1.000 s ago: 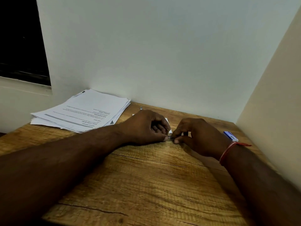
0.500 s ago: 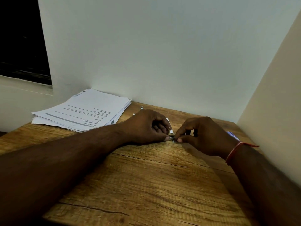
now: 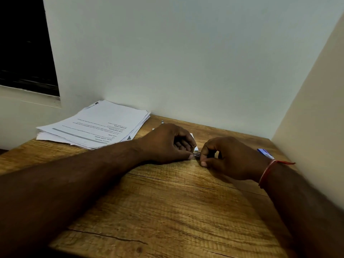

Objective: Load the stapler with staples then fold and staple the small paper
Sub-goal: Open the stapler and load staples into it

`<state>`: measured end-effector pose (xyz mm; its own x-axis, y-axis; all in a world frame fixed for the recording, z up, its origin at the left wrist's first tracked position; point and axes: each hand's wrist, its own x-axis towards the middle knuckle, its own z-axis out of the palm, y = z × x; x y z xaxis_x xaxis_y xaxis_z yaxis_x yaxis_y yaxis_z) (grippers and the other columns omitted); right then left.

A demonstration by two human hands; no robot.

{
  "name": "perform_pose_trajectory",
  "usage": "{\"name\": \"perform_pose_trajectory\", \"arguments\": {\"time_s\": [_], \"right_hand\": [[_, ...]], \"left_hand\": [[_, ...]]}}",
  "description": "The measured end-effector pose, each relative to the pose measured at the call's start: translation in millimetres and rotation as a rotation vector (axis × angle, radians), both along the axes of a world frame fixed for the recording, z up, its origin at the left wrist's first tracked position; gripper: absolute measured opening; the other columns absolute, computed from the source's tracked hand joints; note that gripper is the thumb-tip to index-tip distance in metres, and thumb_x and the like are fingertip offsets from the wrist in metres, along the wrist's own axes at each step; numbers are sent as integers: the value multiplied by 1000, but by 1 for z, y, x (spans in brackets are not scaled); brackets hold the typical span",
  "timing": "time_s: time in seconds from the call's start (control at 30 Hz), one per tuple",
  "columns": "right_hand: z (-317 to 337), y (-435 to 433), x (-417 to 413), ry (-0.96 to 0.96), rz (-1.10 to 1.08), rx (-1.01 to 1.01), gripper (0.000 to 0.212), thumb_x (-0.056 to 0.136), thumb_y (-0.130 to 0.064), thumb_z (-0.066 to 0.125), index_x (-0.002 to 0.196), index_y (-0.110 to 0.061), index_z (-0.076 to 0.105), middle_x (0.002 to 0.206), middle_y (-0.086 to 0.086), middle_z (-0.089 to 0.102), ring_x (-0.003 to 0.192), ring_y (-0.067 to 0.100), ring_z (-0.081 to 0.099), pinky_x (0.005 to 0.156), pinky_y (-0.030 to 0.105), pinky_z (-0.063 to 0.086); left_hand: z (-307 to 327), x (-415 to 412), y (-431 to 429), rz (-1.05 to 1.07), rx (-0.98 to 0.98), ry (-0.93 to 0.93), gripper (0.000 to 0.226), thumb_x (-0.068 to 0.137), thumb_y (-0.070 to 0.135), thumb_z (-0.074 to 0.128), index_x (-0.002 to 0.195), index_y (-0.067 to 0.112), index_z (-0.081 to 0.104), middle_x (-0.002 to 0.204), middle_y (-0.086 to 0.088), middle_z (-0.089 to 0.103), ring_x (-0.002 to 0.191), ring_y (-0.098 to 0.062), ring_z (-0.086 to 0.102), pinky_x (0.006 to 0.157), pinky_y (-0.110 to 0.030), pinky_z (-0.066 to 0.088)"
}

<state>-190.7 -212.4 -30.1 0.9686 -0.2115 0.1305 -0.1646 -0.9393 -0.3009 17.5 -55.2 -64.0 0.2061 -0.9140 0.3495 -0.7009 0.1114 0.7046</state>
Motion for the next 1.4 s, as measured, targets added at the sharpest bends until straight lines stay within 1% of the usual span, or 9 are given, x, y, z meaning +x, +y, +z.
{"name": "perform_pose_trajectory", "arguments": {"time_s": [0.2,0.33,0.6,0.67,0.8,0.97,1.07,1.2,1.4], "right_hand": [[1,5,-1,-20,11,2,11,93,-25,87,93,-33,79,93,-17,77,89,-4,68,73,8,49],[1,7,-2,-62,8,50,22,89,-23,91,100,-34,75,91,-14,76,87,-1,69,73,10,51],[-1,4,1,-19,-28,62,19,91,-21,89,103,-36,86,96,-17,77,91,-5,70,75,8,51],[-1,4,1,-34,-13,47,17,91,-20,88,101,-34,87,98,-17,77,95,-4,70,77,10,53],[-2,0,0,-183,-21,21,18,93,-18,85,93,-36,82,98,-16,75,93,4,69,80,24,58],[-7,-3,1,-360,-86,202,16,96,-7,82,93,-23,83,84,-11,81,79,7,79,76,18,60],[-10,-6,1,-368,-115,283,14,90,-8,88,92,-21,86,84,-7,84,82,10,81,80,22,62],[-10,-6,0,-393,-129,341,19,78,-8,96,91,-18,87,86,-4,84,82,15,82,82,33,67],[-8,-6,-1,-330,-134,290,14,77,-16,97,85,-24,89,82,-10,84,79,8,79,73,18,60]], "left_hand": [[1,0,1,-7,-1,-6,30,87,16,97,114,20,86,99,5,86,92,-11,83,90,-29,69],[-1,1,0,-9,-4,20,30,87,13,97,115,18,85,100,3,86,93,-13,83,89,-27,69],[0,0,0,-12,-8,10,28,87,14,97,113,18,86,99,4,86,90,-7,82,85,-21,66],[0,0,0,-14,-10,12,28,87,13,97,113,18,86,99,4,86,89,-6,82,84,-19,65],[0,0,0,-7,-13,2,29,87,15,97,113,19,86,99,4,86,90,-8,83,85,-21,66],[0,0,0,-15,-4,6,29,87,16,98,113,19,86,99,4,86,92,-11,83,88,-27,69],[0,0,0,-13,0,3,28,87,16,98,113,19,86,99,3,86,92,-10,83,90,-29,69],[0,0,0,-16,5,4,29,87,13,97,113,18,86,99,3,86,93,-12,83,89,-28,69],[0,-1,0,-41,9,1,29,88,14,96,114,19,86,102,4,86,95,-10,83,92,-32,70]]}}
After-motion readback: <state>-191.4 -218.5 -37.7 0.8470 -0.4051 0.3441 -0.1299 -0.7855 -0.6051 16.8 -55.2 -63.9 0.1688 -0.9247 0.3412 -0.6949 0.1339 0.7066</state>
